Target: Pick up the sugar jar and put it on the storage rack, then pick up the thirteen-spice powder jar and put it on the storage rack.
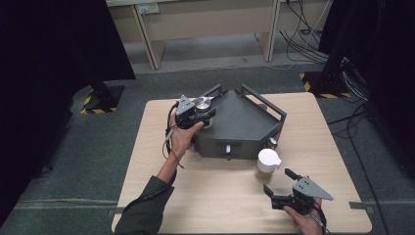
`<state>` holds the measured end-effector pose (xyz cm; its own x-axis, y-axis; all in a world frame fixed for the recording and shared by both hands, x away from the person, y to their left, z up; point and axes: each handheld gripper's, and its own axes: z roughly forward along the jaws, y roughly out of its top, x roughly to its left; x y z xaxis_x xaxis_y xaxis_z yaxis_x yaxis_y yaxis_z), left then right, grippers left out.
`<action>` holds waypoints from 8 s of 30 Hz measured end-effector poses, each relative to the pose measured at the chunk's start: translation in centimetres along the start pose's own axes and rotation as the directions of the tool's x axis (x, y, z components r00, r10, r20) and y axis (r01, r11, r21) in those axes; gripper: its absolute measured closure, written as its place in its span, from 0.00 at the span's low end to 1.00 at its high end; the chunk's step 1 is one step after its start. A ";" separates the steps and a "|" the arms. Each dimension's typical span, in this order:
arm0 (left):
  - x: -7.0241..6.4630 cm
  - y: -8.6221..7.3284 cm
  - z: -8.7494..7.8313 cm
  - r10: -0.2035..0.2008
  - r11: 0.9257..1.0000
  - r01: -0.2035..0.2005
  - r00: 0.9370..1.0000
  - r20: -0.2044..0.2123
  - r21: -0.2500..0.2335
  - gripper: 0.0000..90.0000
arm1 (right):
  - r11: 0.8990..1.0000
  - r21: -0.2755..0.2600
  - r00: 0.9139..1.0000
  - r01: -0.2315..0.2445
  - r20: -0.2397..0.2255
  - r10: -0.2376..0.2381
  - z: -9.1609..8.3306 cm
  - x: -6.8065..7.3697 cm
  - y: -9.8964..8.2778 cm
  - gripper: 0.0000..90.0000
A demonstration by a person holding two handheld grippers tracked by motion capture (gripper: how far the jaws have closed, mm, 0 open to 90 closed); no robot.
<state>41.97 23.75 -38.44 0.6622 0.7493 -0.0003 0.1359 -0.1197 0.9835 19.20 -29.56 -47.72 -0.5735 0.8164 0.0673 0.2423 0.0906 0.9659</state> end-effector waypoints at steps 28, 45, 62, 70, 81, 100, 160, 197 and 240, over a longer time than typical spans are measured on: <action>-0.8 0.2 -2.1 -0.005 1.000 0.006 1.000 -0.028 0.008 0.00 | 1.000 0.001 1.000 0.005 0.000 -0.005 0.0 0.0 0.0 0.01; -1.4 -0.1 -4.1 0.008 1.000 -0.008 1.000 0.018 0.008 0.00 | 1.000 0.002 1.000 0.007 0.000 -0.007 0.0 0.1 0.0 0.01; -2.2 -2.0 -7.4 0.006 0.999 -0.004 0.999 0.053 -0.032 0.00 | 1.000 0.002 1.000 0.008 -0.001 -0.008 0.0 0.1 0.0 0.01; -3.0 -3.0 -8.6 0.022 0.999 -0.020 0.996 0.087 -0.032 0.00 | 1.000 0.002 1.000 0.008 0.000 -0.009 0.0 0.1 0.0 0.01; -4.1 -4.0 -9.8 0.029 0.999 -0.023 0.991 0.127 -0.049 0.00 | 1.000 0.003 1.000 0.007 0.001 -0.007 0.0 0.1 0.0 0.01; -4.5 -7.1 -11.0 -0.012 0.999 0.017 0.988 0.153 -0.034 0.00 | 1.000 0.003 1.000 0.007 0.001 -0.007 0.1 0.1 0.0 0.01; -6.0 -12.0 -13.8 -0.023 1.000 0.022 0.984 0.178 0.008 0.00 | 1.000 0.007 1.000 0.012 -0.006 -0.012 0.1 0.0 0.0 0.01; -6.4 -12.2 -13.7 -0.006 1.000 0.005 0.980 0.200 0.005 0.01 | 1.000 0.011 1.000 0.021 0.022 -0.021 0.7 0.4 0.0 0.01; -6.3 -12.5 -13.4 -0.016 1.000 0.012 0.980 0.197 0.020 0.01 | 0.999 0.016 0.999 0.034 0.003 -0.034 5.2 -1.3 1.2 0.11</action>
<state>26.24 29.25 -48.30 0.7919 0.6085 -0.0517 0.1586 -0.1231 0.9796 24.29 -27.57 -47.94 -0.5788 0.8148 0.0336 0.2350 0.1272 0.9636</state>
